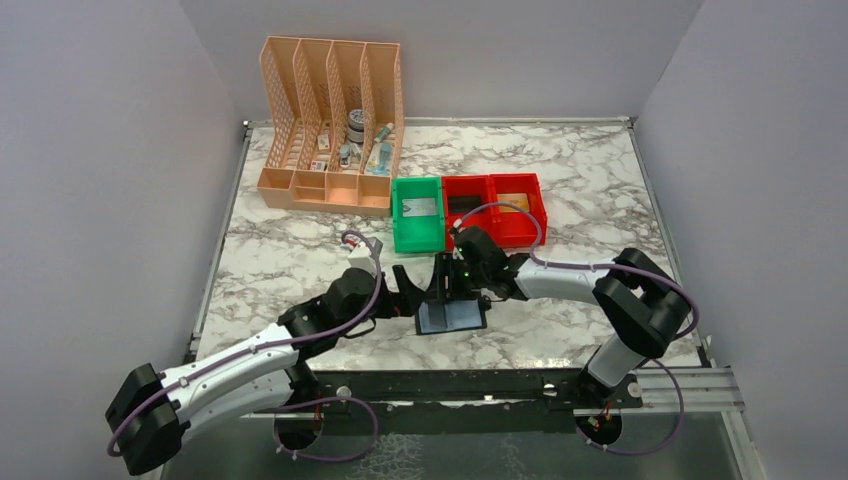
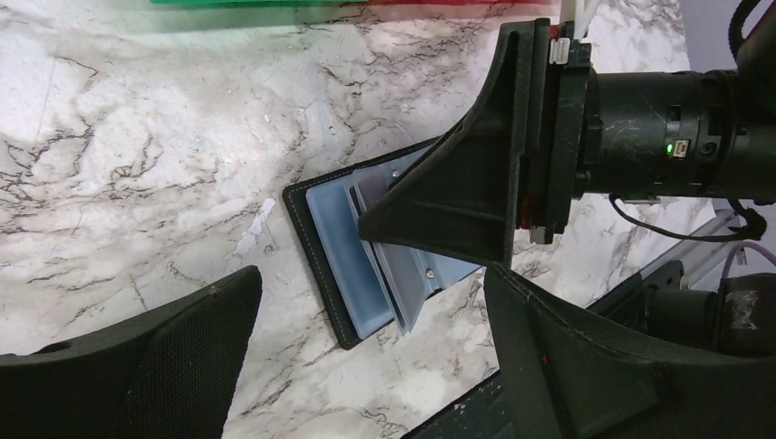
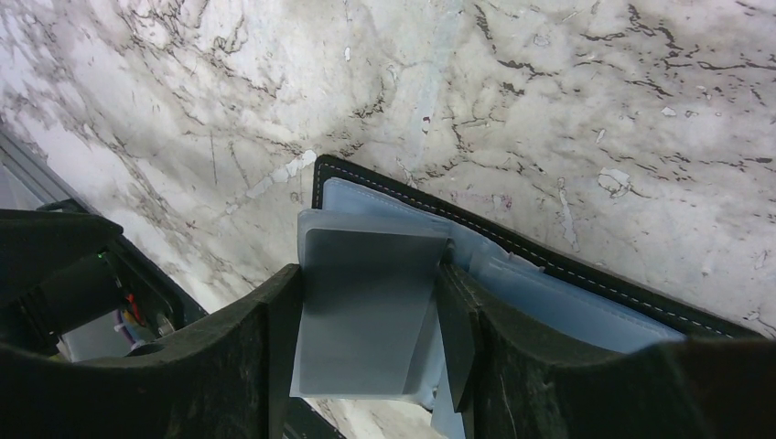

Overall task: Take the credit cards out of the card holder
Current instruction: Remove the credit card from the card holder.

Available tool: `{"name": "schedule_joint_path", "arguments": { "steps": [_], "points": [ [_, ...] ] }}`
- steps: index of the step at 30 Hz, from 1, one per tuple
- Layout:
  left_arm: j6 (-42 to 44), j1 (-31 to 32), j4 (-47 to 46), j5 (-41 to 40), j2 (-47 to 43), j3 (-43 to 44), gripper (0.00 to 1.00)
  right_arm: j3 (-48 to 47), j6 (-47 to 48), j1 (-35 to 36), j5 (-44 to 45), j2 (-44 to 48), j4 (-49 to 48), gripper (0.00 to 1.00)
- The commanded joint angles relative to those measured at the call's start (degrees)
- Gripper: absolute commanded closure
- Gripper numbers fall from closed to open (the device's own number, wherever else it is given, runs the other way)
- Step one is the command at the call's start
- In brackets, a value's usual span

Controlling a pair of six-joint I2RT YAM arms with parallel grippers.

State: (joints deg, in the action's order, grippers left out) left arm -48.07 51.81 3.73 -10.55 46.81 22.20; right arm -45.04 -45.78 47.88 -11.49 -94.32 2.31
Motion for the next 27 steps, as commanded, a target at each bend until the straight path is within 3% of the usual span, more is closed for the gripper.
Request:
{"name": "schedule_joint_path", "arguments": {
  "steps": [1,27],
  "points": [
    [0.09,-0.17,0.22,-1.06,-2.41,-0.91,0.06,2.09,0.9,0.46,2.65,-5.76,1.84,0.46],
    [1.27,-0.17,-2.28,2.19,1.19,-0.52,0.06,0.78,3.71,0.46,4.79,-7.23,4.9,0.43]
  ]
}}
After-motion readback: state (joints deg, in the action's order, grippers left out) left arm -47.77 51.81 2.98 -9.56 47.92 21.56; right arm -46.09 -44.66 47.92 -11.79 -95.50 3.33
